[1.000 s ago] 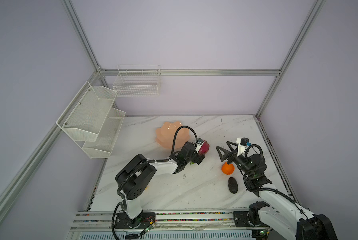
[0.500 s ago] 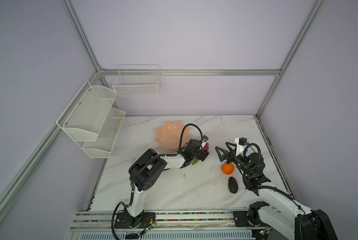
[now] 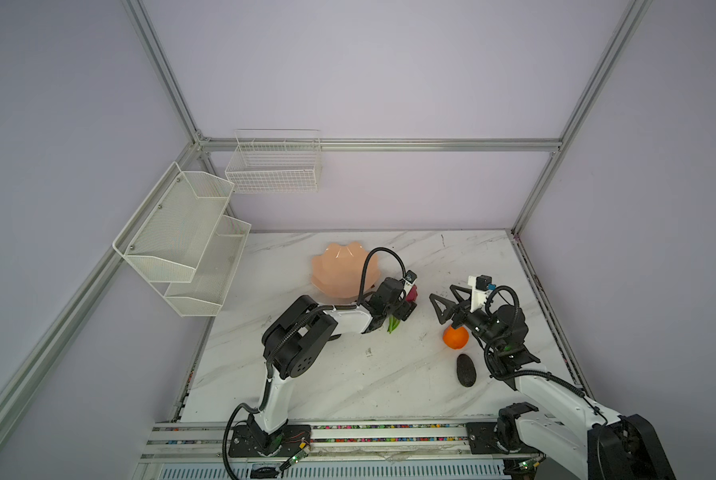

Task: Place and organize the fake fruits in the fruit bowl
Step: 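Lift the dragon fruit with the left gripper and release it into the peach bowl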

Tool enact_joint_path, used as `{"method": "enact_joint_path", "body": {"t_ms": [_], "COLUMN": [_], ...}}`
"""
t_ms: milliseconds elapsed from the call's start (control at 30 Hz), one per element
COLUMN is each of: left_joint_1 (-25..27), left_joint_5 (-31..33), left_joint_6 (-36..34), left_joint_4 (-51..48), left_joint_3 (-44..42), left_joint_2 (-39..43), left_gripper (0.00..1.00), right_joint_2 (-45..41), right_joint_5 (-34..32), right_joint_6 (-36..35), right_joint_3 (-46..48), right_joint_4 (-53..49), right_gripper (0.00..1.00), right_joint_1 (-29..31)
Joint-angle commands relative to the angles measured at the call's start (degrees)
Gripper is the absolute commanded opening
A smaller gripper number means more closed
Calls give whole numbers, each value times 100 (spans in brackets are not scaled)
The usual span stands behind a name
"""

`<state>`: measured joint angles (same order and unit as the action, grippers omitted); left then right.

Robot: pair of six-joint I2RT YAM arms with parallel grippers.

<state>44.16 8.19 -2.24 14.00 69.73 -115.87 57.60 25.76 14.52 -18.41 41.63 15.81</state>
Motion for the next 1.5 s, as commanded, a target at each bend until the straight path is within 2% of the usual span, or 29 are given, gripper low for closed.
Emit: {"method": "enact_joint_path", "body": {"t_ms": [0, 167, 267, 333, 500, 667, 1233, 1467], "left_joint_1": [-24, -131, -395, -654, -1284, -1709, -2166, -2193], "left_joint_5": [30, 67, 446, 971, 1327, 1362, 1130, 980], "left_joint_6": [89, 204, 357, 699, 781, 826, 856, 838], "left_joint_4": [467, 667, 168, -369, -1232, -1256, -1571, -1718], "left_joint_3": [-83, -433, -329, -76, 290, 365, 1178, 1359], "left_joint_2": [818, 1558, 1803, 1785, 1572, 1379, 322, 144], "left_gripper": [76, 72, 72, 71, 71, 71, 73, 82], "right_joint_2": [43, 133, 230, 320, 508, 767, 1155, 1218], "right_joint_5": [56, 170, 405, 501, -124, -617, -598, -590], "right_joint_6": [-57, -14, 63, 41, -513, -565, -714, -739], "right_joint_3": [-144, -132, -92, -91, -229, -108, -282, -329], "right_joint_4": [174, 288, 584, 806, 730, 1260, 1148, 1097], "right_gripper": [97, 97, 97, 97, 97, 97, 97, 98], "right_joint_1": [27, 28, 105, 337, 1316, 1807, 1899, 1899]}}
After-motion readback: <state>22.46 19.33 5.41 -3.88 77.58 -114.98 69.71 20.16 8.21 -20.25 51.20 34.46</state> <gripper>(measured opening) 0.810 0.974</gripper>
